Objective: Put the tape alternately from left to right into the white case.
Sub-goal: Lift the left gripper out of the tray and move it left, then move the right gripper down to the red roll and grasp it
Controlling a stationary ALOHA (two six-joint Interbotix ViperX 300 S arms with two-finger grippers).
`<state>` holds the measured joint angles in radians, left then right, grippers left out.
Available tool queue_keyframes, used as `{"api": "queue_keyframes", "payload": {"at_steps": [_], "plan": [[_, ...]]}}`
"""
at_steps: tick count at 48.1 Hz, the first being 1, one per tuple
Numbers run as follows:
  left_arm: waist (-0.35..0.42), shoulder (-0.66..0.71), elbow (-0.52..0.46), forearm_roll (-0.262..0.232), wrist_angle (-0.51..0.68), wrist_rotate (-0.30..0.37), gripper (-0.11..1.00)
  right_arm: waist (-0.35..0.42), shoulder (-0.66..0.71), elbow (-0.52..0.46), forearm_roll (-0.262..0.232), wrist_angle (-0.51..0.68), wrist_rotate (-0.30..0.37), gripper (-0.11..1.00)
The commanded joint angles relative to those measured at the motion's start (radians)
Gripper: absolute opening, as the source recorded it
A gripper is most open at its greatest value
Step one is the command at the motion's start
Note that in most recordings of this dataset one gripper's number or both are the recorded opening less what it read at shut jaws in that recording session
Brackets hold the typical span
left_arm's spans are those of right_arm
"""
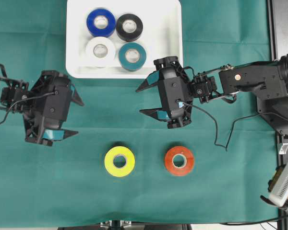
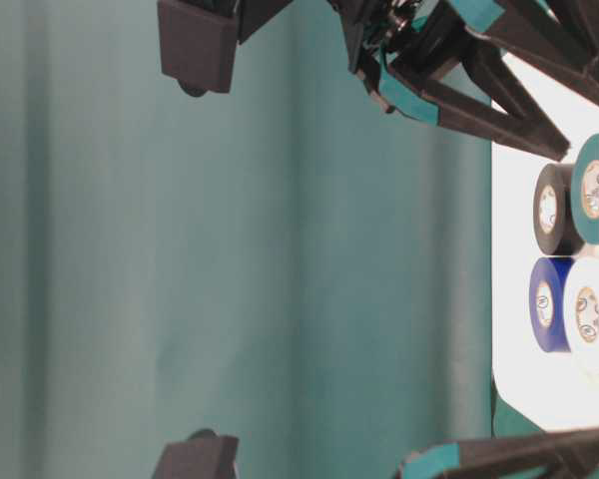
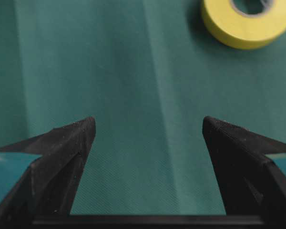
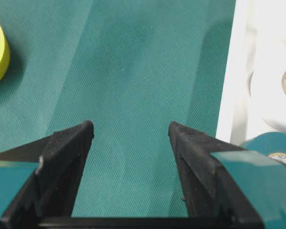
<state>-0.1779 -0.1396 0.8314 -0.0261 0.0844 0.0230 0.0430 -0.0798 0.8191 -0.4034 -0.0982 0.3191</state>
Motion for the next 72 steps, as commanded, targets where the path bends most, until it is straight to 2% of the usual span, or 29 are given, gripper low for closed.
{"api": "queue_keyframes", "payload": {"at_steps": [1, 6, 20, 48, 72], "plan": [[-0.017, -0.034, 0.006, -0.002, -0.005, -0.035, 0.47, 0.002, -0.023, -0.011, 0.0, -0.008, 0.002, 0.68], [-0.025, -0.064, 0.035, -0.002, -0.005, -0.064, 0.47, 0.002, -0.025, -0.011, 0.0, -0.008, 0.002, 0.68], [-0.026, -0.147, 0.092, -0.002, -0.011, -0.067, 0.47, 0.002, -0.025, -0.005, 0.005, -0.005, 0.005, 0.68], [0.009, -0.16, 0.124, -0.002, -0.04, -0.061, 0.47, 0.02, -0.071, 0.025, 0.005, 0.0, 0.011, 0.68], [0.015, -0.153, 0.124, -0.002, -0.057, -0.063, 0.47, 0.161, -0.155, 0.095, 0.005, -0.005, 0.061, 0.68]]}}
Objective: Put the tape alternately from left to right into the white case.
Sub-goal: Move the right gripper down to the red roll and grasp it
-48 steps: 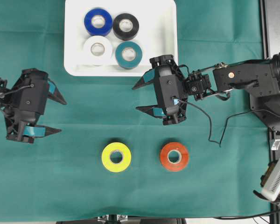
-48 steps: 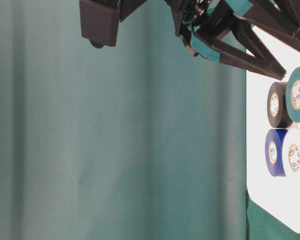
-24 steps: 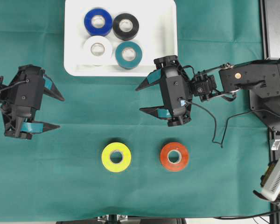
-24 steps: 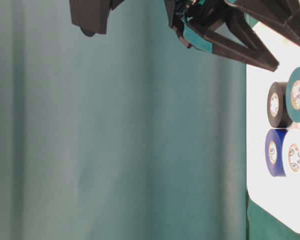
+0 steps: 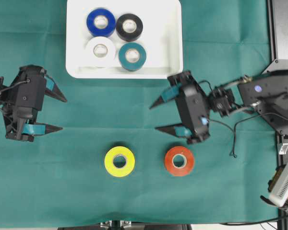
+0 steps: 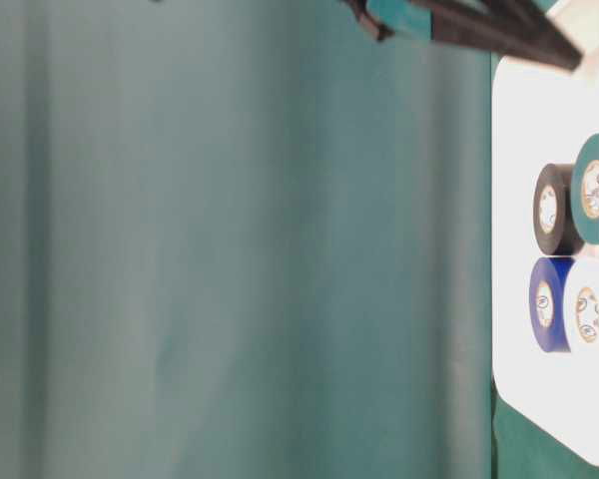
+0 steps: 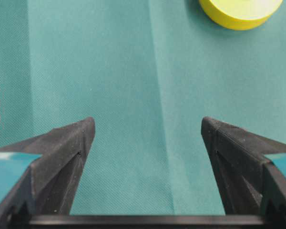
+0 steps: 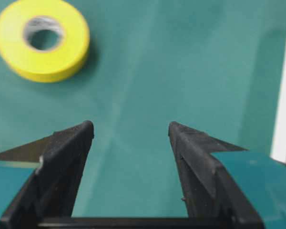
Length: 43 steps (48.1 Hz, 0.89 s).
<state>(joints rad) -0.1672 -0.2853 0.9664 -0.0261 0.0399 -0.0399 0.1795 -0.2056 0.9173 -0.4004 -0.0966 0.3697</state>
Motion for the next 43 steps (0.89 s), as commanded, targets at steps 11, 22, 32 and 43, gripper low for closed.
{"api": "queue_keyframes", "payload": {"at_steps": [11, 22, 32, 43], "plan": [[0.008, -0.008, -0.008, 0.0, -0.015, 0.0, 0.47, 0.135, -0.032, 0.002, 0.002, 0.002, 0.061, 0.68], [0.008, -0.008, -0.012, -0.002, -0.015, -0.002, 0.47, 0.225, -0.032, 0.012, 0.005, 0.064, 0.08, 0.68], [0.009, -0.008, -0.015, -0.002, -0.017, -0.003, 0.47, 0.27, -0.017, 0.014, 0.005, 0.14, 0.181, 0.68], [0.02, -0.006, -0.015, -0.002, -0.015, -0.003, 0.47, 0.279, 0.041, 0.012, 0.005, 0.153, 0.213, 0.68]]}}
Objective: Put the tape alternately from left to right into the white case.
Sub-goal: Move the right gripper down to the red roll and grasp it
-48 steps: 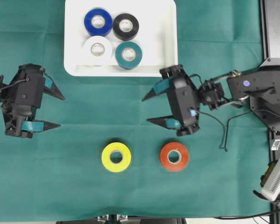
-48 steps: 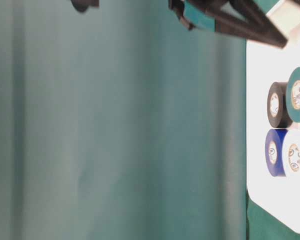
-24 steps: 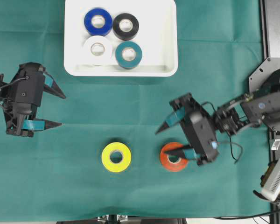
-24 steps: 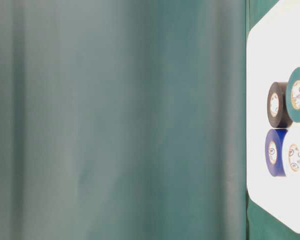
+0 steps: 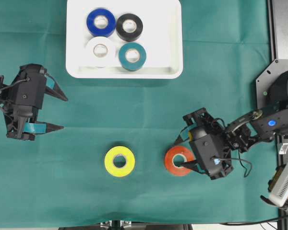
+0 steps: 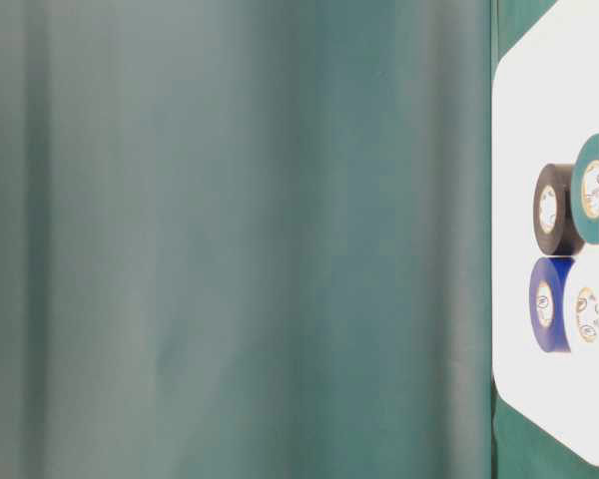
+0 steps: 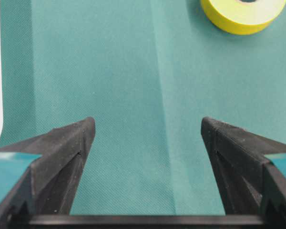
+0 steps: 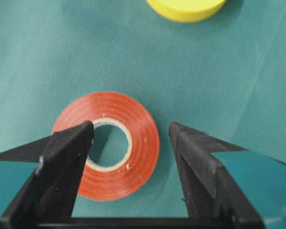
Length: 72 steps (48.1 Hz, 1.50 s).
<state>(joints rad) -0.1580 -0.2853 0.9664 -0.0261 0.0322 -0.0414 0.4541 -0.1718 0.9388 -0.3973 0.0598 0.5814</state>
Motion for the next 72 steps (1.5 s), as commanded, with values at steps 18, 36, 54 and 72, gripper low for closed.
{"api": "queue_keyframes", "payload": {"at_steps": [18, 36, 54, 72], "plan": [[0.028, -0.006, -0.018, -0.002, -0.009, -0.003, 0.47, -0.002, 0.084, -0.034, -0.002, 0.002, 0.002, 0.68], [0.031, -0.008, -0.014, -0.002, -0.008, -0.003, 0.47, -0.035, 0.156, -0.067, -0.003, 0.029, 0.003, 0.68], [0.031, -0.008, -0.012, -0.002, -0.009, -0.003, 0.47, -0.035, 0.161, -0.081, -0.003, 0.029, 0.003, 0.36], [0.031, -0.006, -0.012, 0.0, -0.009, -0.003, 0.47, -0.035, 0.155, -0.084, -0.003, 0.023, 0.005, 0.24]]}}
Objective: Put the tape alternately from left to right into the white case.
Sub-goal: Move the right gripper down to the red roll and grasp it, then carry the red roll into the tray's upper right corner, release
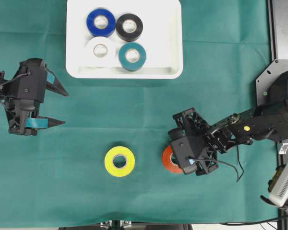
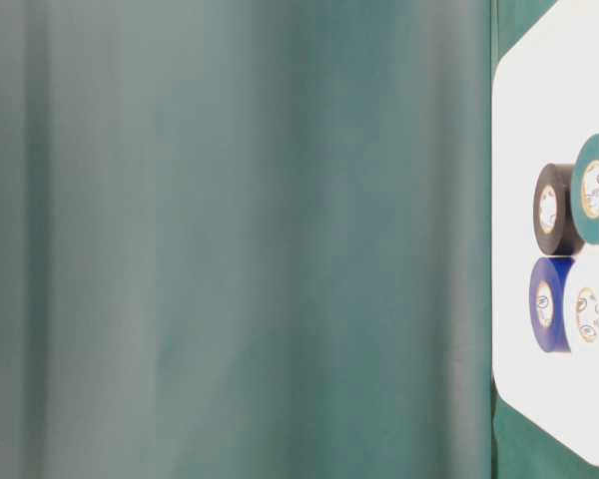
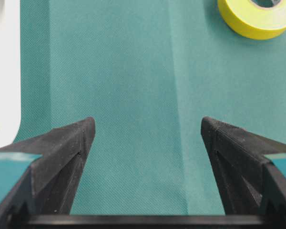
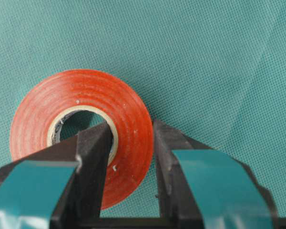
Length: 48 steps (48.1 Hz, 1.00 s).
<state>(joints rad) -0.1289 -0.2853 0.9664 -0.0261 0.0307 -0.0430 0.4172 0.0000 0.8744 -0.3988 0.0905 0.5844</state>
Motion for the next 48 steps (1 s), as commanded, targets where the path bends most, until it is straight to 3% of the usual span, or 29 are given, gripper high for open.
{"api": "queue_keyframes", "payload": {"at_steps": [1, 21, 32, 48], "plan": [[0.002, -0.006, -0.011, -0.002, -0.006, -0.002, 0.47, 0.002, -0.018, -0.021, 0.0, -0.006, 0.002, 0.24], [0.002, -0.006, -0.014, -0.002, -0.006, -0.002, 0.47, 0.008, -0.193, -0.014, 0.0, -0.002, 0.002, 0.24], [0.002, -0.006, -0.012, -0.002, -0.008, -0.002, 0.47, 0.0, -0.207, -0.012, -0.003, -0.002, 0.0, 0.24], [0.002, -0.008, -0.011, -0.002, -0.006, -0.002, 0.47, -0.127, -0.207, -0.023, -0.015, 0.038, -0.014, 0.24]]}}
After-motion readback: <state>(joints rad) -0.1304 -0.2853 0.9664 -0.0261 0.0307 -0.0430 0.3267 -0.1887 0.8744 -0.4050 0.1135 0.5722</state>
